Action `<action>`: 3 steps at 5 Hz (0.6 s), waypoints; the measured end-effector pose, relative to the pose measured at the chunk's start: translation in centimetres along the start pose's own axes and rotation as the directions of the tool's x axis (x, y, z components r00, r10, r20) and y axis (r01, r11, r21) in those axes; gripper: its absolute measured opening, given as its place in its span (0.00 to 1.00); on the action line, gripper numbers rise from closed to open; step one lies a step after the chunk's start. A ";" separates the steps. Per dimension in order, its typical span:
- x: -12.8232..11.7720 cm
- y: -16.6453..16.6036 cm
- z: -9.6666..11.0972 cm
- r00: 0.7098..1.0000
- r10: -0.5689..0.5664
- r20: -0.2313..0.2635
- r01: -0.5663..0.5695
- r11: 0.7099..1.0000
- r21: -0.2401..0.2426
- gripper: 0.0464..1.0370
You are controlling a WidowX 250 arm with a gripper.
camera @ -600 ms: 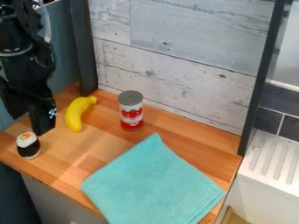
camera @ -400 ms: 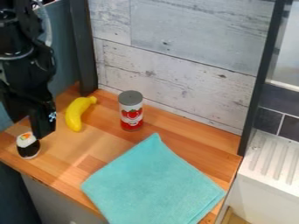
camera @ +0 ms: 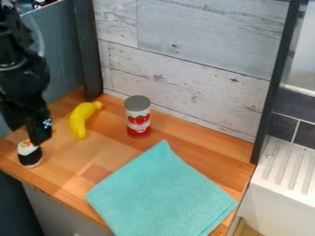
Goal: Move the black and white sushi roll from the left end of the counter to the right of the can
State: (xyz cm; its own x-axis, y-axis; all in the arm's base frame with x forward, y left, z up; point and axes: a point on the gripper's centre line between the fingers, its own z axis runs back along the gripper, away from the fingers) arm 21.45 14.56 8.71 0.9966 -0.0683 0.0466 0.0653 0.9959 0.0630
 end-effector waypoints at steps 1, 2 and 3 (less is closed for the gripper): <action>0.4 1.0 -1.7 0.998 -0.002 -0.061 0.002 1.000 0.000 0.96; 0.8 1.7 -2.9 0.995 0.011 -0.101 -0.011 1.000 -0.002 0.96; 0.9 2.1 -2.9 0.994 0.028 -0.106 -0.027 1.000 0.008 0.96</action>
State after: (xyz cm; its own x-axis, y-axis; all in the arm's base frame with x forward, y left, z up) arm 22.60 16.72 5.97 0.9978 -0.0335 -0.0578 0.0375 0.9969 0.0694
